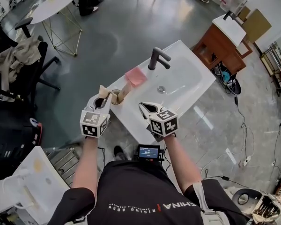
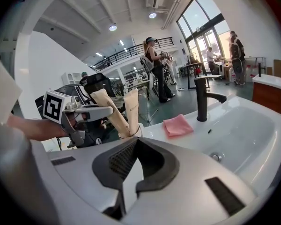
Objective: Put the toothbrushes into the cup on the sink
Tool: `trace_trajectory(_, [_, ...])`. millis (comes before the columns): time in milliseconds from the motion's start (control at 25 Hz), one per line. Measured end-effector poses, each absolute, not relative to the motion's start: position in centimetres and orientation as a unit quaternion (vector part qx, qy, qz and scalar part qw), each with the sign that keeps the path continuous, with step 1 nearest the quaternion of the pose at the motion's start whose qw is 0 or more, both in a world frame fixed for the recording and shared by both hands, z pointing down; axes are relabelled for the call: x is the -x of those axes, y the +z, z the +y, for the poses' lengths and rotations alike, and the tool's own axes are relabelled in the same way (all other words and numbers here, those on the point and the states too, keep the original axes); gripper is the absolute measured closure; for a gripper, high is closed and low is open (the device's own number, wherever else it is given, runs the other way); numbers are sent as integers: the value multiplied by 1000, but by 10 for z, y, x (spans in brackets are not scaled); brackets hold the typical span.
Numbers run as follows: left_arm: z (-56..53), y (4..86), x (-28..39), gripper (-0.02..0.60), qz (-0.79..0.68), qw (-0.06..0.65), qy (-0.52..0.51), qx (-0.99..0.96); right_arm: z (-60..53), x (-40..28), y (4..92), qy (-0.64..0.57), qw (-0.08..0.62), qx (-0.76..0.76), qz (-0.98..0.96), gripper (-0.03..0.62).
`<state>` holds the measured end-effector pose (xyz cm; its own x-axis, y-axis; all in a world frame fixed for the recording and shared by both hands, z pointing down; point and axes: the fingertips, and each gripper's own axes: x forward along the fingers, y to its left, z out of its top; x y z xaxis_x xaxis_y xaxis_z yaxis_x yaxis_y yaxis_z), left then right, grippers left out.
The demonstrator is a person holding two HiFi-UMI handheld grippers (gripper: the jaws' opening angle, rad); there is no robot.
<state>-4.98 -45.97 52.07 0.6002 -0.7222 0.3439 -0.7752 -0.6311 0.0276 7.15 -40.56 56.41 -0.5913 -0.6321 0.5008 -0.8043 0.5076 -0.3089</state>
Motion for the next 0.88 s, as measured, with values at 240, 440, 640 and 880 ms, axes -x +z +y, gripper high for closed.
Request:
trace_trajectory(240, [-460,535,49,543,-418,90,159,-890,-406,-70,571,273,166,-420,-850,585])
trace_trajectory(440, [-461,545,49,541,-418,93,165,-888,-407,-70,577,279,167,-419,-848,585])
trace_trajectory(640, [-460,548,46,541,-411,93,162,-892,-407,-68,580,281,167,-417,-848,585])
trace_trajectory(880, [-459,548,44,491,-406,104,152,-895,-407,-67,578,280,166,-417,-848,585])
